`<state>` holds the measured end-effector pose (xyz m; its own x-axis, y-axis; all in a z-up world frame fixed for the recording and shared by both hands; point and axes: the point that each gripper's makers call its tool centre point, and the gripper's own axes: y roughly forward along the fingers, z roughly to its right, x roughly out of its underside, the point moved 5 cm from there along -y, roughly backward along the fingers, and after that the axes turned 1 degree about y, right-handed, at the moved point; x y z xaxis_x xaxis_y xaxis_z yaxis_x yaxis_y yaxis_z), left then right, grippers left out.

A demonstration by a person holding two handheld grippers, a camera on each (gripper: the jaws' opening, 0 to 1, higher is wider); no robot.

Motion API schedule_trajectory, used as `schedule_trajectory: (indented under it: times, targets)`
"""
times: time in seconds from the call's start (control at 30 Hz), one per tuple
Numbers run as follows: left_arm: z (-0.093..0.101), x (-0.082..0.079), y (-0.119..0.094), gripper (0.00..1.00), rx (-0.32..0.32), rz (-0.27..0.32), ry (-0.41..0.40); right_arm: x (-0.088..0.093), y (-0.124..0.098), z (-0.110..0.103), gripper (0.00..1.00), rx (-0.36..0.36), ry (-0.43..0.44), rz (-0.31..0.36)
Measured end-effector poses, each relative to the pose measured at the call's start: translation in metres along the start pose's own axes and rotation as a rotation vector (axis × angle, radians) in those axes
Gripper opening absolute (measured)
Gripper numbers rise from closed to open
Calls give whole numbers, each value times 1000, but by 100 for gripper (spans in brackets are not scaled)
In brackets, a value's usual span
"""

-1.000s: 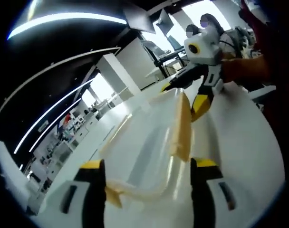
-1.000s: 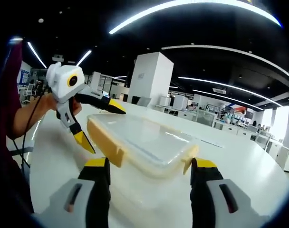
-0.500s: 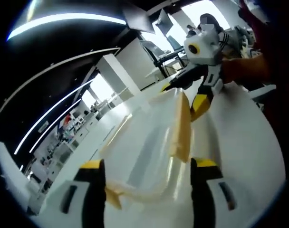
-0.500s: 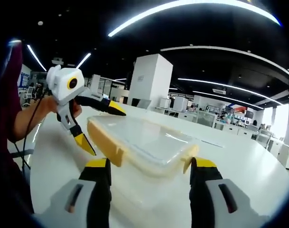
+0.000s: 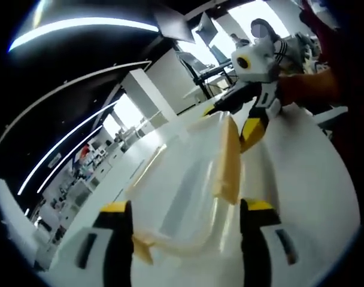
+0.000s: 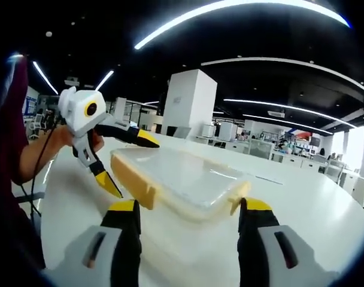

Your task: Snap each plastic latch of the storage box into its locked position after aligning the lid with the box until every specified latch is closed and the lid sits flush.

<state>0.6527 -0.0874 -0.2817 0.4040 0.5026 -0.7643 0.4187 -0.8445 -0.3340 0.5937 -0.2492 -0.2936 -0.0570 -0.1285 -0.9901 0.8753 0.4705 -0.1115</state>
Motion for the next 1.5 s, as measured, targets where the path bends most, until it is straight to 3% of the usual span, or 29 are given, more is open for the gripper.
schedule_trajectory:
  times: [0.07,1.5]
  targets:
    - [0,0,-1,73,2,2,1,-1,-1,2,63,15,-29,1]
    - [1,-1,1,73,4,-4,7,5,2,1,66,11,-20,-2]
